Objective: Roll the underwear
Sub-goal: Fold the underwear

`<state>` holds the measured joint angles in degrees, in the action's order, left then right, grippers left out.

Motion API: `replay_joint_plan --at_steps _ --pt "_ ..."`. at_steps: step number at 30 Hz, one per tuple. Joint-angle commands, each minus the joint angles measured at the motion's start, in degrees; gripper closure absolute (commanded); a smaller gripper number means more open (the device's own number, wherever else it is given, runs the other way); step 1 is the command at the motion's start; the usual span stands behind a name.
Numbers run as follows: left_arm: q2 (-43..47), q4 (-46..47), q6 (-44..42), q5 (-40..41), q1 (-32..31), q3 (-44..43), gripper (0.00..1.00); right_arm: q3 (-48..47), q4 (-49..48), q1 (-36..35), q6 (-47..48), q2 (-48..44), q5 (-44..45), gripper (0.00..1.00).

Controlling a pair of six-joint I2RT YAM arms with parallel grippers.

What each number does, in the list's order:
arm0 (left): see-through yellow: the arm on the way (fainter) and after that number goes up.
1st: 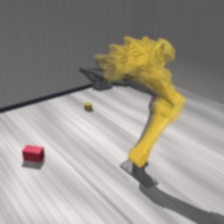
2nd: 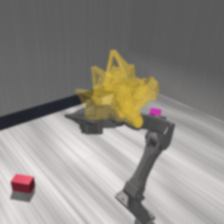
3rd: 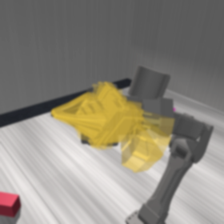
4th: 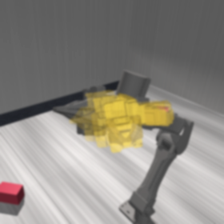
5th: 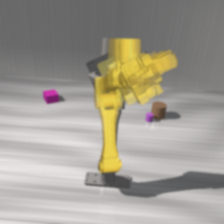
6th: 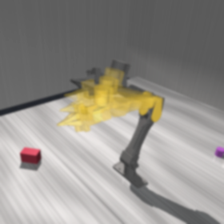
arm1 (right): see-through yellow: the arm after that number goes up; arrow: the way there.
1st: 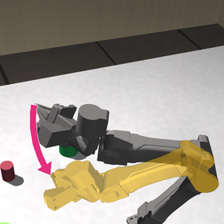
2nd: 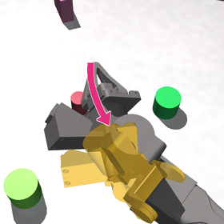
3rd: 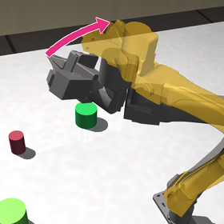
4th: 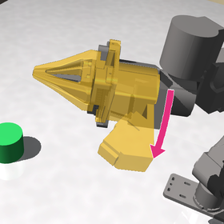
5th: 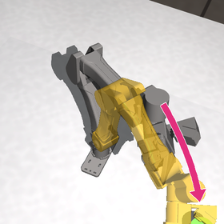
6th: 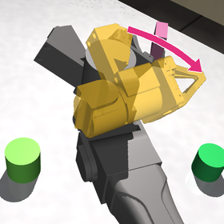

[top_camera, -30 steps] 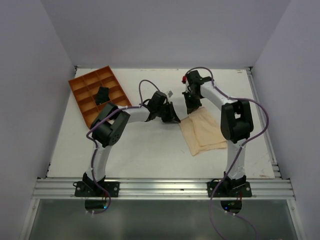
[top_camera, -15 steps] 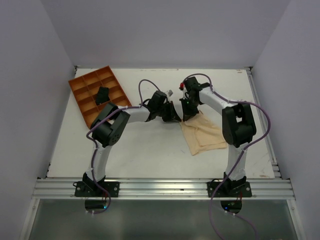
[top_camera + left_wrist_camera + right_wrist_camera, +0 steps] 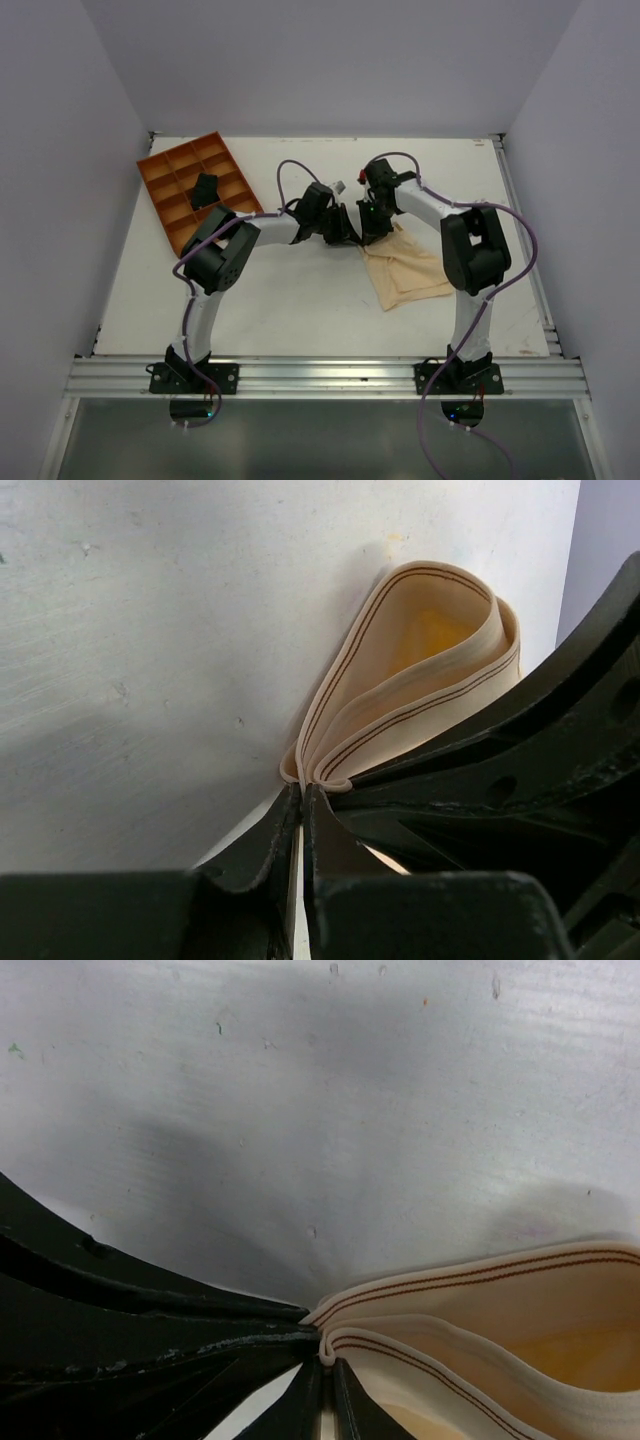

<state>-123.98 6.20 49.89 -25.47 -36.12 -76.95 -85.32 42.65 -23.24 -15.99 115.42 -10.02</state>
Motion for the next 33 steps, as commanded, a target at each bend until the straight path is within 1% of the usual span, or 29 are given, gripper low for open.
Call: replay_joint_plan --at_steps 1,5,6,7,12,22,27,33 --pt "2.78 0.57 -0.58 -0.45 0.35 1.79 0.93 0.59 -2.22 -0.31 -2.20 -0.72 1.22 0.87" --pt "4.89 -0.13 -1.11 1.39 0.43 3.91 0.87 0.33 -2.57 -0.31 -3.78 -1.24 2.64 0.85" --pt "5.15 -0.65 -1.11 1.65 0.52 4.35 0.83 0.24 -2.75 -0.31 -4.57 -1.25 2.64 0.84" --pt "5.68 -0.92 -1.28 2.00 0.52 4.44 0.81 0.33 -2.75 -0.40 -5.01 -1.25 2.81 0.82" --pt "6.56 -1.71 -1.99 2.45 0.52 4.96 0.76 0.68 -3.01 -0.31 -6.95 -1.42 2.47 0.76" --pt "7.35 -2.59 -2.78 3.15 0.61 5.67 0.76 3.75 -4.60 -0.31 -8.80 -4.41 -0.61 0.73" --pt "7.88 -2.77 -3.48 2.80 0.70 6.20 0.76 4.37 -5.56 -0.31 -10.55 -4.85 -2.89 0.73" --pt "9.02 -3.12 -3.57 3.59 0.87 6.72 0.76 4.28 -5.65 -0.31 -11.52 -6.16 -3.43 0.66"
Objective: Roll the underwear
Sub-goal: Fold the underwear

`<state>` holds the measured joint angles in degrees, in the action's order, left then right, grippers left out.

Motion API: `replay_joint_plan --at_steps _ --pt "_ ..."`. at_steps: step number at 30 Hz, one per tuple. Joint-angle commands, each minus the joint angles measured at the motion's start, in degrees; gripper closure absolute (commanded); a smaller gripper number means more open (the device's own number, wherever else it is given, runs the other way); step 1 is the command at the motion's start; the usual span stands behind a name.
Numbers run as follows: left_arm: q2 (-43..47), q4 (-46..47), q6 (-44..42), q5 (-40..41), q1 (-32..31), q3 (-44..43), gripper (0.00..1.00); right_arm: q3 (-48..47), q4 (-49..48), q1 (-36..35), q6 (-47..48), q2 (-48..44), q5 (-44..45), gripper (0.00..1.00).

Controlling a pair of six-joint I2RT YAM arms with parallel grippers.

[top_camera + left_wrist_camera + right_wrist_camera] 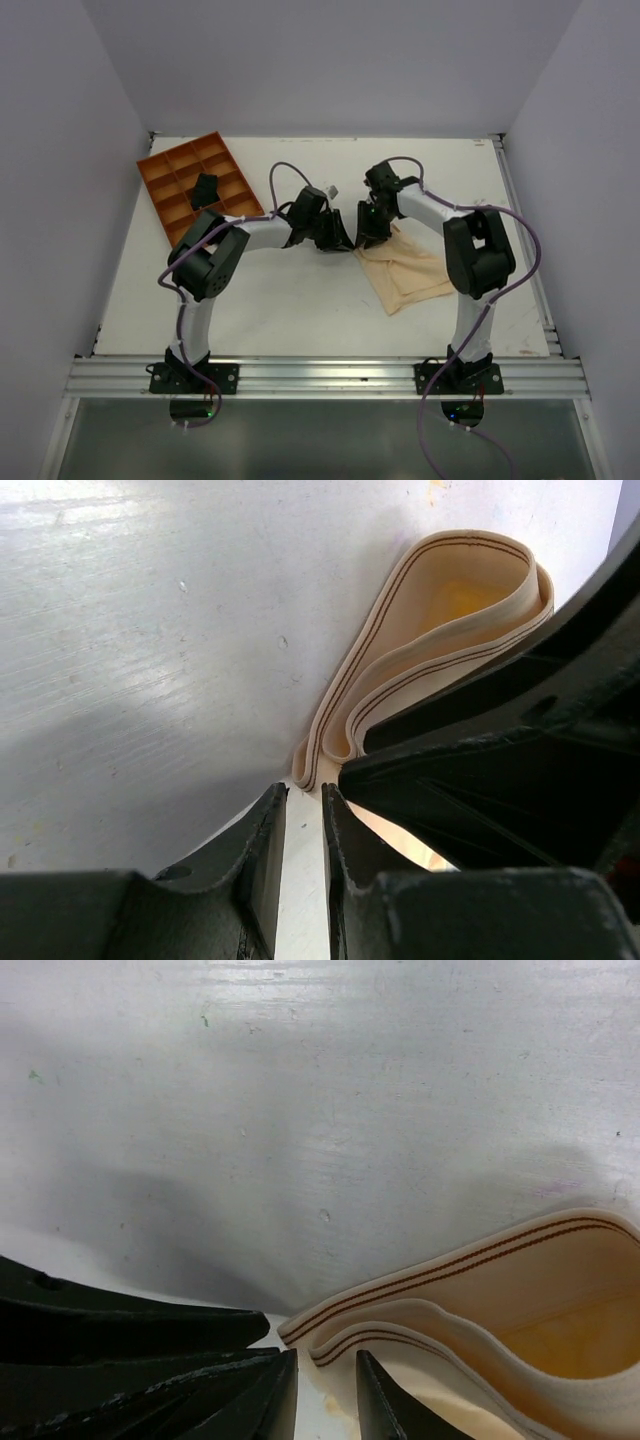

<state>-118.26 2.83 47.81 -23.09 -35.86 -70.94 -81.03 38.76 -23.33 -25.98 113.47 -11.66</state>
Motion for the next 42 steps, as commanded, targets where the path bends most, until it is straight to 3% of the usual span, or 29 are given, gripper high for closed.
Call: replay_joint_plan --at_steps 1,7,12,17,23,42 --pt "3.38 0.16 -1.49 1.38 0.61 0.71 0.76 0.09 -1.76 -0.31 -1.53 -4.48 -1.79 0.66" --pt "4.70 -0.46 -1.41 2.70 0.96 0.89 0.75 -0.44 -0.01 -0.22 -1.80 -6.33 -0.12 0.70" --pt "4.70 -0.28 -1.32 1.56 1.05 -0.25 0.75 -1.32 2.98 -0.22 -2.06 -6.68 4.97 0.89" --pt "3.30 -0.02 -1.49 -0.29 0.96 -1.22 0.82 0.70 2.81 -0.22 -1.44 -4.93 5.77 0.98" --pt "1.19 -1.78 -2.11 -0.37 1.05 -1.66 0.88 1.85 1.49 -0.31 -0.83 -3.87 6.03 0.98" --pt "-1.98 1.83 -0.53 -1.69 0.35 -1.49 0.86 -0.61 2.02 -0.31 1.28 -0.62 5.25 0.99"
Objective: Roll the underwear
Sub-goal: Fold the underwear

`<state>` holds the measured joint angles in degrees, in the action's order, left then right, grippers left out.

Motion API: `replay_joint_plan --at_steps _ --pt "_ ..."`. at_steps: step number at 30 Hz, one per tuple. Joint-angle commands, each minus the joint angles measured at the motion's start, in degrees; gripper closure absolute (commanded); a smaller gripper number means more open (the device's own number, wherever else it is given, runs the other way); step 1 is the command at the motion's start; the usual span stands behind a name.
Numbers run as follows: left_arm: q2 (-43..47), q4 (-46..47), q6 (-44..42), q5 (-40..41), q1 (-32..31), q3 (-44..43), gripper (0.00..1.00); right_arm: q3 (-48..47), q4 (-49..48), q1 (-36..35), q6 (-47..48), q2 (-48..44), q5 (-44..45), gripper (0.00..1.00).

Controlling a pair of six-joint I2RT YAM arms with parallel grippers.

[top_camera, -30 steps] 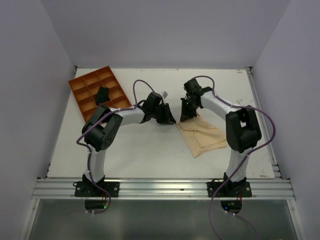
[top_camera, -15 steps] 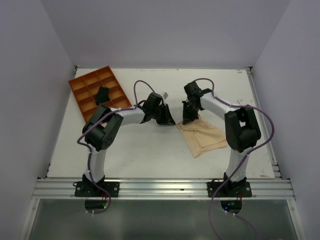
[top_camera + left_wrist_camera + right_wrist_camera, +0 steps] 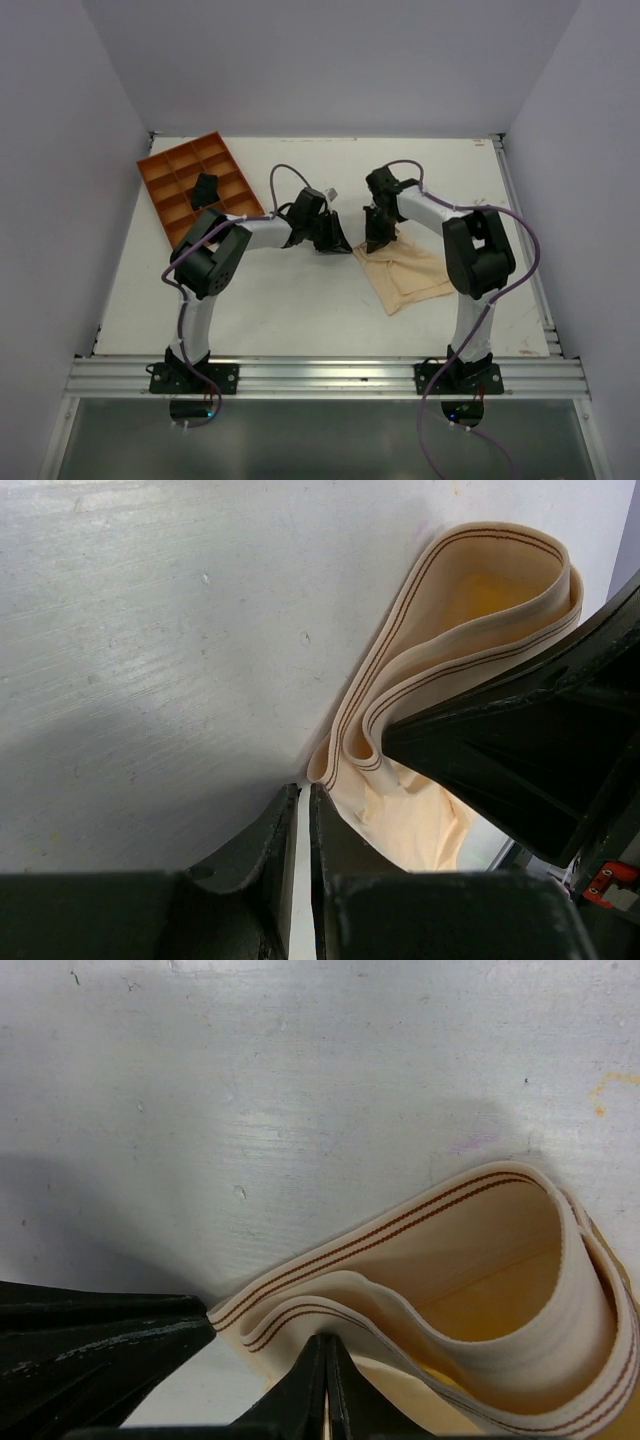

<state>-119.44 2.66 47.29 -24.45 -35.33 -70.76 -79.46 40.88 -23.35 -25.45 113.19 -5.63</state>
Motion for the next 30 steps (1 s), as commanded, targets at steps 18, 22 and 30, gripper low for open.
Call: replay_joint_plan --at_steps 18,22,30 --pt "-1.41 2.18 0.09 0.01 -0.88 -1.66 0.87 -3.16 -0.81 -2.13 -1.00 -0.25 -3.60 0.99" --pt "-1.15 1.74 -0.18 0.19 -0.88 -1.22 0.87 -1.76 -1.33 -2.57 -1.79 0.10 -2.46 0.99" --pt "3.59 0.59 0.70 3.79 -0.26 0.80 0.83 1.33 -3.35 -2.57 -3.64 -0.42 -2.10 1.00"
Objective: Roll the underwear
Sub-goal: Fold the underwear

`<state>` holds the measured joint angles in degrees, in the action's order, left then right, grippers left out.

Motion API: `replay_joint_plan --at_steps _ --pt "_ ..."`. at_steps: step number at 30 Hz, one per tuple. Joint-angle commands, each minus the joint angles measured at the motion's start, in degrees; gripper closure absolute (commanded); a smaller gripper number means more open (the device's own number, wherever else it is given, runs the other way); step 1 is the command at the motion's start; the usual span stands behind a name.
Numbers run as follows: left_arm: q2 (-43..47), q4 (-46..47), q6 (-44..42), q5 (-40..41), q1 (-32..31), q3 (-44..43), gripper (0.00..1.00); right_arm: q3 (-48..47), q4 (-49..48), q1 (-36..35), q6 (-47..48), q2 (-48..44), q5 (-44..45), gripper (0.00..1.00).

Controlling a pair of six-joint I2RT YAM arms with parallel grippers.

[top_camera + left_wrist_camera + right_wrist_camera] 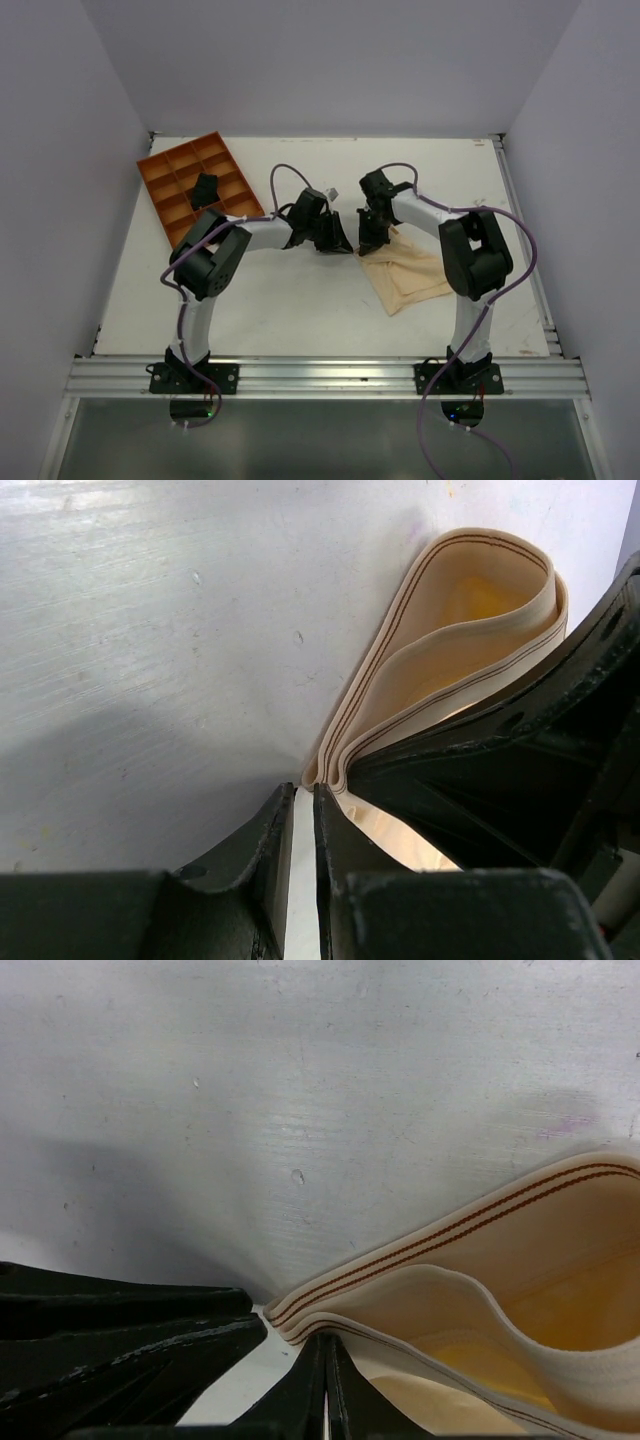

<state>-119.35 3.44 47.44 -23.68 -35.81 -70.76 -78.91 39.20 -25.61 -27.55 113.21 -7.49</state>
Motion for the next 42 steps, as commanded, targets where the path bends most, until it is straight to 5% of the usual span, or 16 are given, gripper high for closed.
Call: replay_joint_plan --at_steps 1,23,33,42 --pt "4.03 -0.19 0.63 2.94 0.39 0.54 0.83 0.69 -1.76 -0.32 -1.72 -0.53 -0.34 1.00" --pt "6.24 2.71 0.99 -3.03 -0.31 -3.77 0.82 -8.45 13.35 0.73 -1.10 -8.60 8.70 0.92" --pt "0.97 4.99 0.81 -6.99 -2.95 -5.62 0.81 9.19 13.54 0.82 1.36 -22.05 11.09 0.76" --pt "-1.41 3.94 -1.65 -4.88 -3.74 -3.42 0.81 16.68 11.16 0.82 4.26 -24.09 11.00 0.68"
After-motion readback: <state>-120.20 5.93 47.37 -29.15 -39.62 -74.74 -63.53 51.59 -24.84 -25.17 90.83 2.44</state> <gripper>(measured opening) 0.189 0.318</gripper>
